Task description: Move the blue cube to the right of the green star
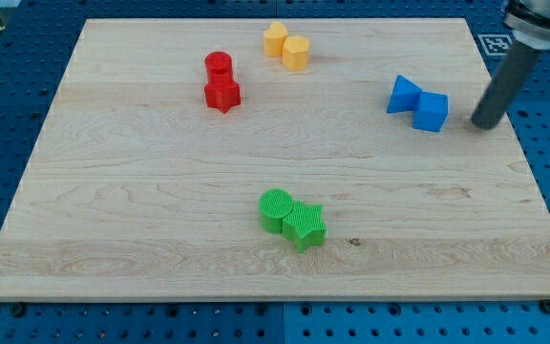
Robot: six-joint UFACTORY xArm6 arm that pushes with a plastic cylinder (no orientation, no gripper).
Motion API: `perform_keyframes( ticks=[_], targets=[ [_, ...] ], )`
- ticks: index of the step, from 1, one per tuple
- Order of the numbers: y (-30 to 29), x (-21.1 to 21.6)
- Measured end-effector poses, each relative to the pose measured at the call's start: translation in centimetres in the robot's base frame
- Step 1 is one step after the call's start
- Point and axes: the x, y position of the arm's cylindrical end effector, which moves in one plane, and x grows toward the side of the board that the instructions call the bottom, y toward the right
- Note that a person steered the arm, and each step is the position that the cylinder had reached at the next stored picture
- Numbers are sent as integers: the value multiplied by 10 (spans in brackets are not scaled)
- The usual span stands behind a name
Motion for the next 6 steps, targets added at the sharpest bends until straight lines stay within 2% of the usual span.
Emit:
perform_keyframes(
  ticks=[1, 2, 3, 5, 6],
  targets=[
    [-3, -12],
    [-24, -45],
    [-39, -52],
    [-42, -7],
    [-65, -3]
  ],
)
